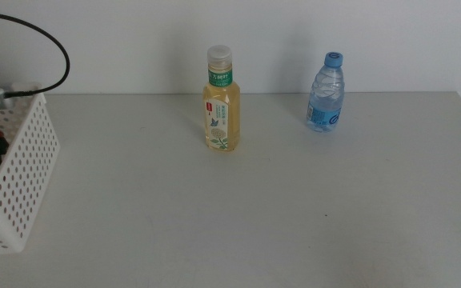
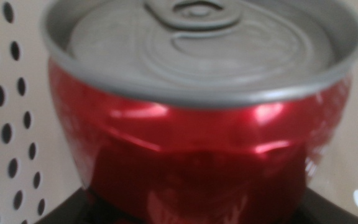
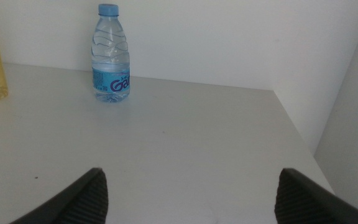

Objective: Use arms to grab the bottles and put them into the dustbin to the left of the table.

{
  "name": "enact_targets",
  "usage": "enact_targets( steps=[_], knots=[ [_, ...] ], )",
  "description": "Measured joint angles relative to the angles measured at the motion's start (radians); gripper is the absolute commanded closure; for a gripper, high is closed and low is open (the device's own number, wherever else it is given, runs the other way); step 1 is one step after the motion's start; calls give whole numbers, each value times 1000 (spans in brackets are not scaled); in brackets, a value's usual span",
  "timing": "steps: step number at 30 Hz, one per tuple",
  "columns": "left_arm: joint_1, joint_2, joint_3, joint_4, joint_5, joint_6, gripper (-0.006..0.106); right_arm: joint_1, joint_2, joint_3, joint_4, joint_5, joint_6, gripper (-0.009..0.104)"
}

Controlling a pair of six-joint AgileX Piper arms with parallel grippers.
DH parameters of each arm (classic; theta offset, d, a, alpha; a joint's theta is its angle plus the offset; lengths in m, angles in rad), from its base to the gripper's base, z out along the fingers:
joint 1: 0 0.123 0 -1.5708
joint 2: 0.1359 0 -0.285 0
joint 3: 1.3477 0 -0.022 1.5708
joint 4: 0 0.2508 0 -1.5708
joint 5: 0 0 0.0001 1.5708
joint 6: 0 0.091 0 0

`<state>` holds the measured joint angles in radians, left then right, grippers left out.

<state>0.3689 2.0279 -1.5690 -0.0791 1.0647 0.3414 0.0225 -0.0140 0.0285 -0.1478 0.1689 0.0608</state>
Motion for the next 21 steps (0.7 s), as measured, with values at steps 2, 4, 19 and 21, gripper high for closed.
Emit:
enact_targets(
  steps=[2, 4, 19, 21],
  knots=[
    [0, 9, 0, 0, 0, 0, 98, 0, 0, 0, 0, 0, 0, 1],
    [-3, 14, 0, 0, 0, 0, 93, 0, 0, 0, 0, 0, 0, 1],
    [-64, 18, 0, 20, -44, 0, 44, 0, 0, 0, 0, 0, 0, 1],
    [-67, 18, 0, 24, -44, 0, 32, 0, 0, 0, 0, 0, 0, 1]
  ],
)
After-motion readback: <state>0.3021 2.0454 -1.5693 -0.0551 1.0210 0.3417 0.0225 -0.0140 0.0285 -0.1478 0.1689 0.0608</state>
